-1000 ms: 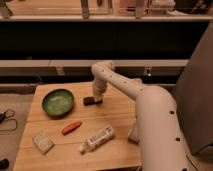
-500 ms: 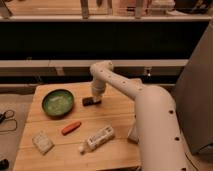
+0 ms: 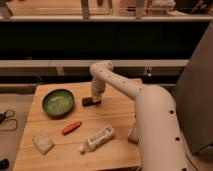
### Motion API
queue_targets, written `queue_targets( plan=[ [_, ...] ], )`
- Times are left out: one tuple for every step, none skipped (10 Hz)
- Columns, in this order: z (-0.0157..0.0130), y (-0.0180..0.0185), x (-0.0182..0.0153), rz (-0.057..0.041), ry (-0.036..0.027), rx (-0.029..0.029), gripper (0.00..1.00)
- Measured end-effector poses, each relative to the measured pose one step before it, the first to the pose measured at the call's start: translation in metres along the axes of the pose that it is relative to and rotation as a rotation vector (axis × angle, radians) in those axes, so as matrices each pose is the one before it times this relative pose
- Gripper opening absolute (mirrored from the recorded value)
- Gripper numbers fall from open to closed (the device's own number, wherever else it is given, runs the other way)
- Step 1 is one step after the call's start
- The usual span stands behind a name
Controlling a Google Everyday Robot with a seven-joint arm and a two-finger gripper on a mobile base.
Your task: Push the eraser across the table
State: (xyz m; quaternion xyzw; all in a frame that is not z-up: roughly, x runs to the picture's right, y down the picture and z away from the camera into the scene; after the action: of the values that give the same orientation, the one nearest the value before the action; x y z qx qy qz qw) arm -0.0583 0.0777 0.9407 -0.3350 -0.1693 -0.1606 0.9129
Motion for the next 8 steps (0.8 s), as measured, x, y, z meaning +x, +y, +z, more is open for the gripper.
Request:
queue_targets(
  plan=[
    [-0.00022, -0.00064, -0.00210, -0.00250, -0.00194, 0.00212, 0.00],
    [-0.00163, -0.00025, -0.00081, -0.00103, -0.00085, 0.00128, 0.00],
    [-0.00085, -0.00003, -0.00016, -0.00024, 0.00000, 0.00034, 0.00],
    [-0.00020, 0.00040, -0.00001, -0.00040, 0.00069, -0.00161, 0.00],
    [0.00229, 0.00105, -0.00233, -0.00690, 0.00179, -0.00359, 0.00],
    [0.00323, -0.00029, -0.00572, -0.01322, -0.00110, 0.00048, 0.00],
    [-0.00139, 0.00044, -0.00047, -0.00370, 0.00033, 0.00004, 0.00],
    [-0.00175, -0.00021, -0.00038, -0.00148, -0.00067, 0.00121, 0.00]
  ],
)
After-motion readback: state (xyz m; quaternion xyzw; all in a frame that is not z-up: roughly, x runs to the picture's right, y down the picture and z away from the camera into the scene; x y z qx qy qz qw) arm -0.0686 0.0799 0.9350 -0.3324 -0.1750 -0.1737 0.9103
